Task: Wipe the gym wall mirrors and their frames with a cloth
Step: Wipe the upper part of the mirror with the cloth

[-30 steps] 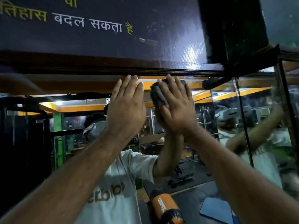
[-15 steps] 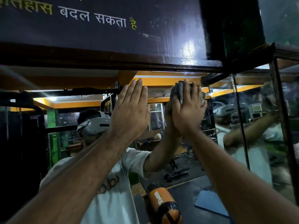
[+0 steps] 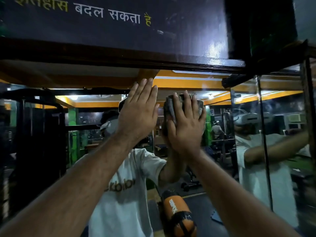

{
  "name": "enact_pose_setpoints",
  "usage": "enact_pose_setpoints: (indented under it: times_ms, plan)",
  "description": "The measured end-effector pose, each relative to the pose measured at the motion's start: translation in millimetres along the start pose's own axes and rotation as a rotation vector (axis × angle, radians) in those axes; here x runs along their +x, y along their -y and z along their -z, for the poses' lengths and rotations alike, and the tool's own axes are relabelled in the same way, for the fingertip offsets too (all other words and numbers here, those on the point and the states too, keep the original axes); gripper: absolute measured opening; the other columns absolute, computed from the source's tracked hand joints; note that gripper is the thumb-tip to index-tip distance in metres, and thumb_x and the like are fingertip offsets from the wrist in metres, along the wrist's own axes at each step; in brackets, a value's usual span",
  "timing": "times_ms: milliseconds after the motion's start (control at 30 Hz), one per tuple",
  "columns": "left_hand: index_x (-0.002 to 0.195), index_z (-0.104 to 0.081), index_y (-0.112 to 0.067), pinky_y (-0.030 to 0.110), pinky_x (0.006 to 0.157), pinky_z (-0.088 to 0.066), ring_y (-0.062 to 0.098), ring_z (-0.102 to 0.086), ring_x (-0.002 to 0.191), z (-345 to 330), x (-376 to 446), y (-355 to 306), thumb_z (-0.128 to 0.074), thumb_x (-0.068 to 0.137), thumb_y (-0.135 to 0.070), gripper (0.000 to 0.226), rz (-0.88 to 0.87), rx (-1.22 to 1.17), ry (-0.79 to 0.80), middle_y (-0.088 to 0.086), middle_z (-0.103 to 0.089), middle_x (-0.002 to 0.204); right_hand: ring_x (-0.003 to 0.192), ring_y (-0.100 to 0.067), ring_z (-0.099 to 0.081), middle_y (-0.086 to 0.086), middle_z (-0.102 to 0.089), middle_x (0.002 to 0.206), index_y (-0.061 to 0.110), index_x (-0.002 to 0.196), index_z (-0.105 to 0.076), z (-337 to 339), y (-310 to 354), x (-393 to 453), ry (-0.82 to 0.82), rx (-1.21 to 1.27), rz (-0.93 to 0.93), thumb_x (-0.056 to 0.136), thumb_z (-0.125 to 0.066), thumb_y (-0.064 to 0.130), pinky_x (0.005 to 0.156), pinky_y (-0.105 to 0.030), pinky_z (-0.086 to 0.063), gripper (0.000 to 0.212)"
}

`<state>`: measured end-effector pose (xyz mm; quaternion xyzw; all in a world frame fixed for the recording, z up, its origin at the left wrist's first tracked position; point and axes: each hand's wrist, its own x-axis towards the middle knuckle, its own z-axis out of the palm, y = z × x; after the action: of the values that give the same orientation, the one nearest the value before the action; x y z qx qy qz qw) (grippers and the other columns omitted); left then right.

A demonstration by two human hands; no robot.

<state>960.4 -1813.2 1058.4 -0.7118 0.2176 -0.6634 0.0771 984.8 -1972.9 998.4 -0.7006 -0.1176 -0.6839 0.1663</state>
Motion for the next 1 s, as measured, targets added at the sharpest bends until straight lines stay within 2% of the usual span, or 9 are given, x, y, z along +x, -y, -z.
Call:
enact_pose_setpoints:
  times_ms: [67,100,200,233,400,567,733,900,1000]
  plan:
    - [0.153,-0.036,0.000,0.049,0.125,-0.021,0.031,-0.025,0.153,1,0,1,-0.028,0.105,-0.033,0.059,0.003,0.005,0.017,0.020,-0.030,0.163,0.160,-0.022,-0.009,-0.004,-0.023,0.171,0.031,0.162,-0.028,7,-23,1,0.016,0.017,0.167,0.101,-0.034,0.045,0.127,-0.058,-0.006,0.063]
    - [0.153,-0.036,0.000,0.048,0.125,-0.021,0.031,-0.025,0.153,2,0,1,-0.028,0.105,-0.033,0.059,0.005,0.009,0.023,0.020,-0.030,0.163,0.160,-0.021,-0.009,-0.004,-0.023,0.171,0.031,0.162,-0.029,8,-32,8,-0.003,0.027,0.127,0.101,-0.033,0.045,0.127,-0.059,-0.007,0.062]
    - [0.153,-0.036,-0.001,0.047,0.126,-0.019,0.030,-0.024,0.153,3,1,2,-0.028,0.103,-0.033,0.060,0.010,-0.038,0.049,0.019,-0.029,0.163,0.161,-0.026,-0.009,-0.004,-0.018,0.173,0.032,0.163,-0.027,3,-19,38,-0.053,0.037,-0.290,0.097,-0.029,0.048,0.125,-0.063,-0.008,0.069]
    - [0.153,-0.037,-0.001,0.046,0.126,-0.017,0.030,-0.024,0.153,5,2,4,-0.030,0.102,-0.031,0.060,0.017,-0.098,0.057,0.018,-0.030,0.163,0.161,-0.027,-0.008,-0.005,-0.018,0.173,0.032,0.164,-0.026,2,-8,46,-0.039,0.035,-0.314,0.096,-0.029,0.049,0.125,-0.063,-0.007,0.070]
    - [0.149,-0.045,-0.003,0.042,0.125,-0.023,0.028,-0.036,0.147,26,4,20,-0.047,0.099,-0.015,0.052,0.066,-0.332,0.024,0.016,-0.044,0.155,0.158,-0.030,-0.022,-0.007,-0.031,0.169,0.026,0.160,-0.038,2,-6,41,0.029,-0.032,0.293,0.099,-0.035,0.047,0.123,-0.063,-0.017,0.065]
    - [0.152,-0.038,-0.001,0.041,0.126,-0.017,0.030,-0.028,0.151,33,3,37,-0.047,0.101,-0.020,0.055,0.112,-0.142,0.006,0.019,-0.035,0.160,0.160,-0.028,-0.010,-0.006,-0.017,0.173,0.034,0.164,-0.023,-3,10,81,-0.041,-0.020,-0.246,0.099,-0.026,0.050,0.126,-0.061,-0.008,0.068]
    - [0.153,-0.036,0.000,0.044,0.127,-0.016,0.030,-0.023,0.153,25,4,46,-0.030,0.102,-0.030,0.059,0.080,-0.057,0.012,0.020,-0.030,0.163,0.159,-0.028,-0.021,-0.006,-0.028,0.170,0.030,0.160,-0.037,-11,32,75,-0.039,-0.027,0.194,0.103,-0.031,0.045,0.125,-0.058,-0.016,0.060]
    - [0.155,-0.030,-0.001,0.042,0.128,-0.010,0.029,-0.019,0.155,30,5,54,-0.043,0.104,-0.024,0.058,0.043,-0.093,0.063,0.018,-0.025,0.165,0.161,-0.027,-0.007,-0.006,-0.013,0.174,0.033,0.165,-0.021,-6,36,100,-0.040,-0.011,-0.247,0.097,-0.026,0.050,0.127,-0.058,-0.007,0.070]
    - [0.155,-0.031,-0.001,0.044,0.127,-0.014,0.031,-0.024,0.153,41,1,59,-0.049,0.100,-0.024,0.062,0.078,-0.028,0.032,0.020,-0.027,0.163,0.160,-0.029,-0.014,-0.007,-0.020,0.172,0.030,0.163,-0.030,-10,61,84,-0.019,-0.031,0.077,0.099,-0.033,0.045,0.127,-0.057,-0.010,0.066]
